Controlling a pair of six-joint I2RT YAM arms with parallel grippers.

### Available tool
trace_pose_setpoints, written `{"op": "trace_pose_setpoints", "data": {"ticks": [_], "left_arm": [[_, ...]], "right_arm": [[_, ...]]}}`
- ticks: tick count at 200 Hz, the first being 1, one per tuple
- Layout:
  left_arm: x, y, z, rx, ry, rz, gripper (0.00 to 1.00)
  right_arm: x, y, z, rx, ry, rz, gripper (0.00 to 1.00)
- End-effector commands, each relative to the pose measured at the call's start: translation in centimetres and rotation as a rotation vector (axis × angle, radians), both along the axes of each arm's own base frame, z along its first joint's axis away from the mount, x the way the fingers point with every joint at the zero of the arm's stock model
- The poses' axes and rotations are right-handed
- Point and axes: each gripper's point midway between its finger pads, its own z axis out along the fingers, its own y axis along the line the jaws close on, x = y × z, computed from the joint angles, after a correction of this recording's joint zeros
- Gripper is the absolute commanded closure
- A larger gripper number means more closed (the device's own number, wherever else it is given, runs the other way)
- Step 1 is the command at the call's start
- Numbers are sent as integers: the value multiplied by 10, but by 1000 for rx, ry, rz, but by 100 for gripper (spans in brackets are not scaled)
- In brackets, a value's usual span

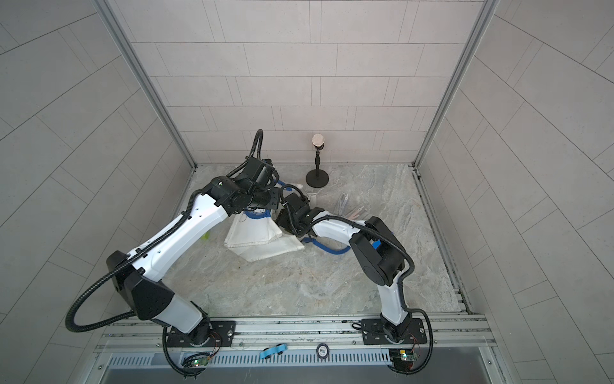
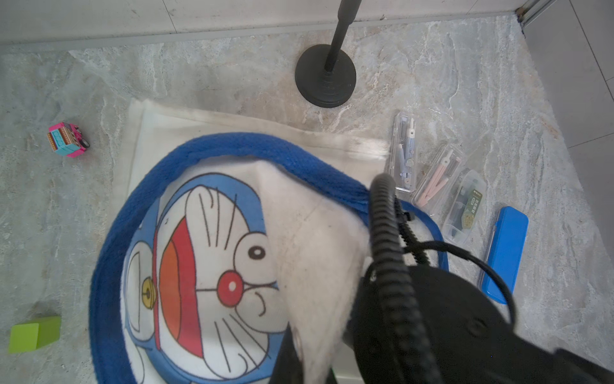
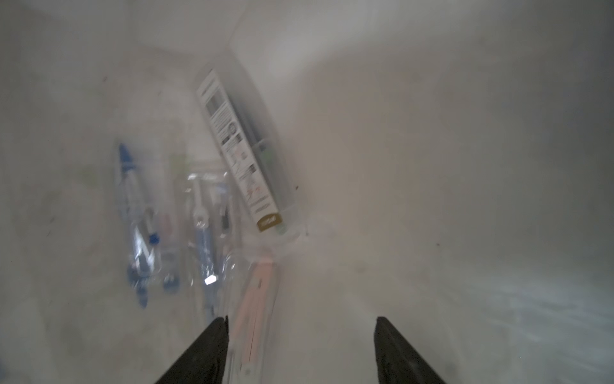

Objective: Take out the compass set from the canvas bag
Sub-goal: Pick up the compass set from the canvas bag.

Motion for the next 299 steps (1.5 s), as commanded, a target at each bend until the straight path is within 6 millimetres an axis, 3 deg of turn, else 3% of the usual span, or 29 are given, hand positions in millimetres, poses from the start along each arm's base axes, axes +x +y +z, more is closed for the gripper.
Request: {"op": "trace_pose_setpoints", "data": {"ticks": [1,20,42,56,71,97,117,146,185,225,243,299], "left_arm": [[-4,-5,8,-34,-10,-17,100],[-6,-3,7,-23,-7,-22,100],[-4,-3,5,-6,-9,-29,100],[0,-6,5,-1,-13,-33,100],[8,-10,7,3,-28,-41,100],[21,-21,11,-3,-46,-52,100],[28,-27,17,-11,-61,-66,100],[23,-26,18,2,-54,-89,100],[3,-11,12,31,-35,-107,100],[-7,-6,3,53,-5,-127,100],[-7,-8,3,49,-3,-131,100],[-3,-13,5,35,-2,-139,100]], "right_arm": [[23,3,-6,59,-25,-86,26],[33,15,-10,125,-49,-53,25],[27,22,-9,186,-59,-36,26],[12,21,-2,211,-55,-55,26],[-16,22,0,171,-13,-68,23],[-57,50,14,194,26,-35,20],[-67,60,20,210,39,-27,20],[-54,30,11,226,1,-167,13],[-28,-1,-4,241,-47,-268,14],[-7,-29,-6,226,-84,-345,18],[1,-34,-6,238,-100,-370,20],[33,-23,-1,293,-152,-389,28]]}}
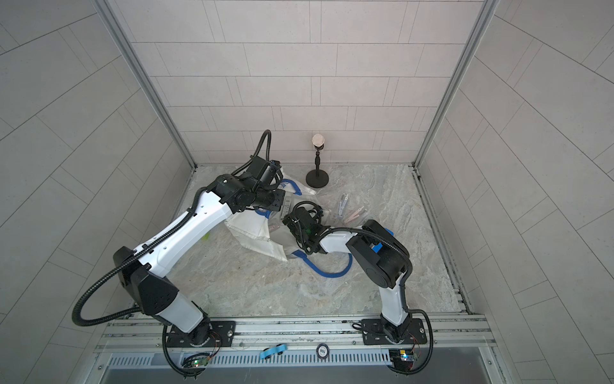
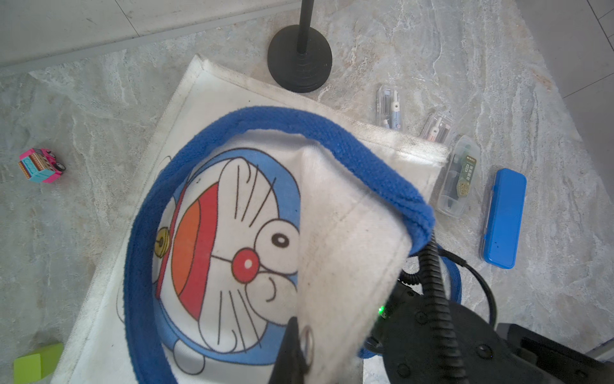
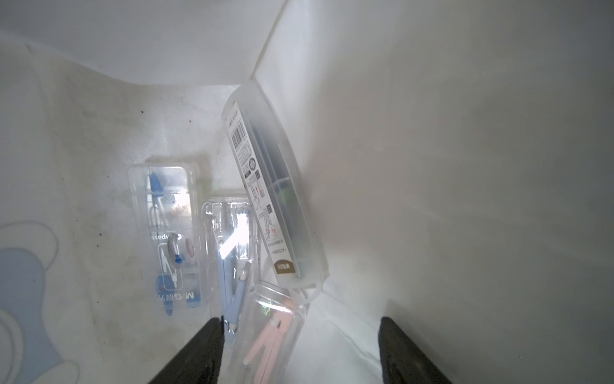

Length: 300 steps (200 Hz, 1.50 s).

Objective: Take out the compass set from the canvas bag
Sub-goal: Pick up the compass set from the canvas bag.

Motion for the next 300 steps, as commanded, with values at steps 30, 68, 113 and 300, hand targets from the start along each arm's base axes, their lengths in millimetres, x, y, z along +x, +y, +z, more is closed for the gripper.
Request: {"op": "trace_pose_setpoints", "data": {"ticks": [30,68,113,300], "left_arm": [[1,-5,11,-24,-14,-20,100],[5,-9,11,-32,-15,-25,100],[10,-16,11,-40,-10,-35,100],[5,58,13,-18,-31,129,100]], "right_arm": [[28,-1,-7,20,-5,-71,28],[37,19,-22,58,17,-39,23],[47,47,-21,139,-19,5,25],[44,74,80,388,-312,233,76]]}}
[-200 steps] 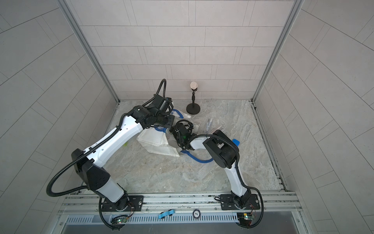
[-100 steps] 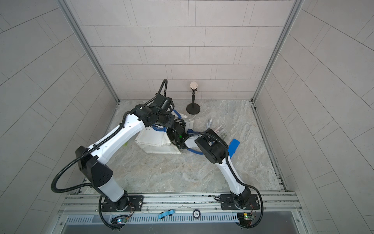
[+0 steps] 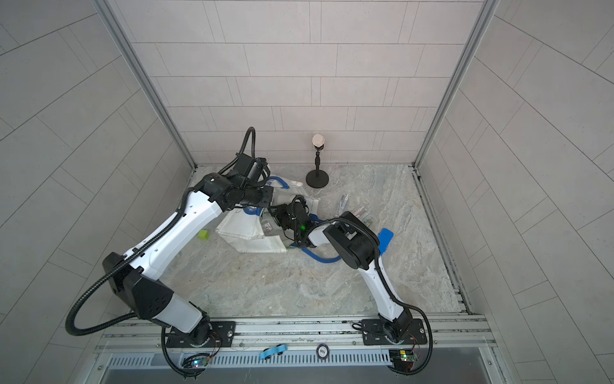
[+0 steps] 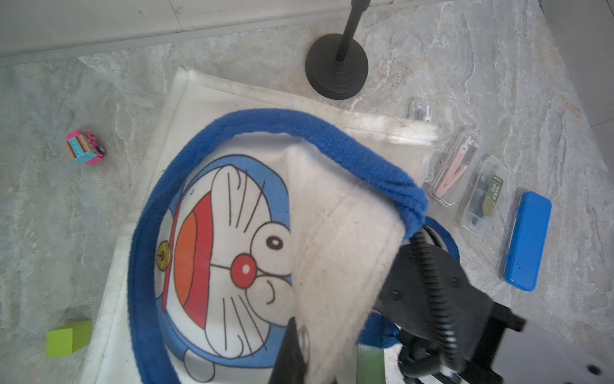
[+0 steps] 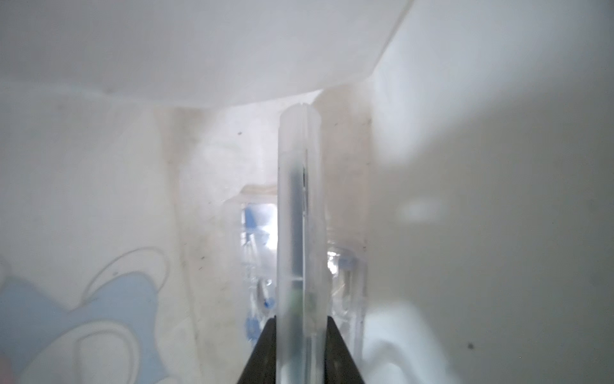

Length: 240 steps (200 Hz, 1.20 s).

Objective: Take out the compass set from the canvas bag
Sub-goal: Pick up the compass set from the canvas bag, then place the compass set at the center of the board.

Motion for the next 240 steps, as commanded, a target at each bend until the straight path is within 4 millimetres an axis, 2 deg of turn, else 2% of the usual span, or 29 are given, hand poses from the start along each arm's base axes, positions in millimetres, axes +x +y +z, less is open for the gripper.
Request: {"op": "trace_pose_setpoints", "data": {"ticks": [1,27,66,94,121,143,161,176,203,204,224,240], "left_arm": [[-4,12,7,-10,-22,25,100],[-4,16,5,-5,-24,35,100],[1,17,4,-2,-39,52,100],[7,17,6,-8,-56,63,100],[14,13,11,-29,-77,69,100],[17,10,11,-32,-82,61,100],[17,11,10,-27,-81,56,100],[16,11,9,-31,-79,54,100],[14,10,10,-45,-79,50,100],[14,10,10,-45,-79,50,100],[12,9,11,-58,-80,45,100],[10,8,13,-70,-83,39,100]], "right_arm": [[-7,-3,47,55,-86,13,77],[-19,-13,56,41,-86,15,77],[-44,-37,83,-60,-110,32,77],[-71,-61,97,-134,-99,51,77],[-104,-80,98,-221,-80,109,78],[-134,-109,96,-296,-66,108,78],[-157,-145,101,-390,-58,76,78],[-168,-178,111,-467,-75,27,77],[-163,-239,114,-494,-41,-96,75],[-161,-245,112,-493,-32,-112,75],[-138,-285,105,-466,32,-176,75],[-110,-320,99,-474,81,-237,75]]}}
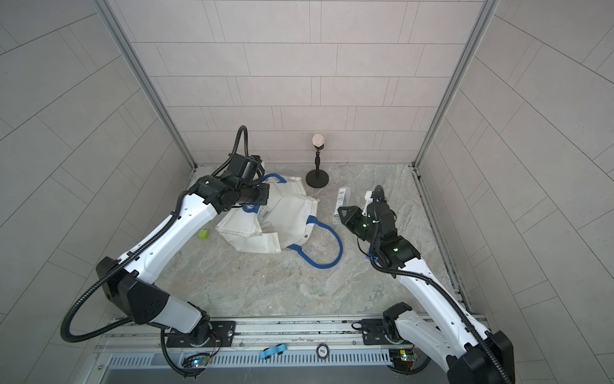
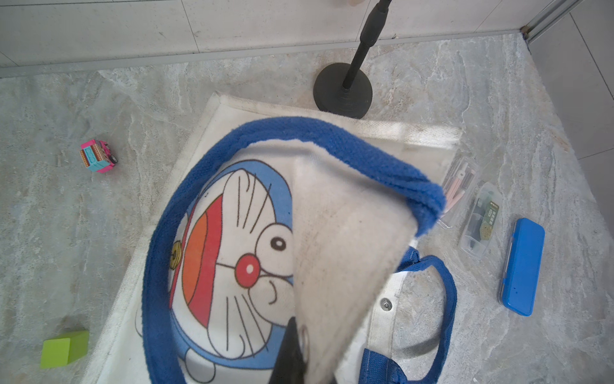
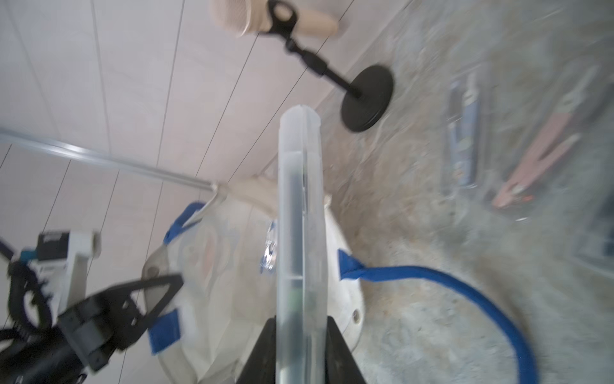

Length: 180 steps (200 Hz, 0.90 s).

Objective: Take out the compass set from the canvas bag
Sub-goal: Place the compass set at the center of the board.

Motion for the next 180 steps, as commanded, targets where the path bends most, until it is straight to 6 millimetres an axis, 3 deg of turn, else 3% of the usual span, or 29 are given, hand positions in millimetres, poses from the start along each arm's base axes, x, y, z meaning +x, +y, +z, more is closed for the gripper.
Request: {"op": "trace_pose_setpoints", "data": {"ticks": [1,32,62,89,111,141,161,180], "left_arm": [[-1,2,11,-33,-34,5,100],[-4,-6,11,-61,-22,-30,100],[-6,-13,12,-98,-8,-52,100],[-6,-17,13,-117,-8,-62,100],[-7,-19,12,-129,2,-67,100],[-12,-21,8,-135,25,-85,100],[-18,-19,7,-127,39,-92,100],[-22,-17,9,-124,41,-96,100]], "right_arm": [[16,-32,-31,-36,127,-16,75],[87,-78,-61,-75,231,-73,75],[159,-97,-105,-16,321,-80,75],[202,-109,-140,7,395,-78,74],[219,-115,-160,-12,439,-80,73],[221,-126,-175,-29,483,-102,70],[208,-132,-175,-69,518,-112,51],[195,-136,-162,-98,509,-128,38]]}}
